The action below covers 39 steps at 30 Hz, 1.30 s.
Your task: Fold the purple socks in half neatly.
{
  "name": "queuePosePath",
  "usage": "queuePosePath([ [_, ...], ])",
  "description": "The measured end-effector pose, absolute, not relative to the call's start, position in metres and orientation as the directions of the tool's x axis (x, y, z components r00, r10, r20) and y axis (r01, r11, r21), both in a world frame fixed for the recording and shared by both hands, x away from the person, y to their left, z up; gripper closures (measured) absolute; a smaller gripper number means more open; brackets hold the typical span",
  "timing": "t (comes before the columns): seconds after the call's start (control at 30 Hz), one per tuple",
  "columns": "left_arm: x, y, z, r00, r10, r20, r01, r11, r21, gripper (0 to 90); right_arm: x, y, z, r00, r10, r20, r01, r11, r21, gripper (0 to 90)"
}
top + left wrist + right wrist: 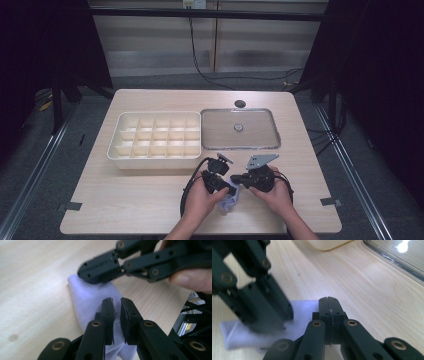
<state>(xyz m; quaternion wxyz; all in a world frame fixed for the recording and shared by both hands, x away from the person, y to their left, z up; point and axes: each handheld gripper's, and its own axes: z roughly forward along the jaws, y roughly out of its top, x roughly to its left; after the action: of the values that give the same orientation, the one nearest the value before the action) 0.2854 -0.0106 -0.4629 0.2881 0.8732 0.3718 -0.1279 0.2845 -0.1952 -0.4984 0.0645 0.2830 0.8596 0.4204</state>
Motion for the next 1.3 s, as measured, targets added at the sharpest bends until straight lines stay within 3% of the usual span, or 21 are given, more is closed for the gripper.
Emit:
queuePosePath([
  [0.43,0.269,-0.006,-0.456,0.717,0.545,-0.434,0.697,-0.561,0.447,85.3,0.284,-0.193,-0.501,-0.833,0.540,0.123,0.428,0.487,0.762,90.0],
  [0.7,0.265,-0.010,-0.470,0.716,0.556,-0.422,0.698,-0.582,0.419,87.4,0.283,-0.192,-0.501,-0.833,0.540,0.123,0.429,0.488,0.760,90.0],
  [1.3,0.277,-0.015,-0.468,0.743,0.584,-0.327,0.668,-0.615,0.419,90.0,0.285,-0.199,-0.495,-0.819,0.563,0.111,0.433,0.480,0.763,90.0],
])
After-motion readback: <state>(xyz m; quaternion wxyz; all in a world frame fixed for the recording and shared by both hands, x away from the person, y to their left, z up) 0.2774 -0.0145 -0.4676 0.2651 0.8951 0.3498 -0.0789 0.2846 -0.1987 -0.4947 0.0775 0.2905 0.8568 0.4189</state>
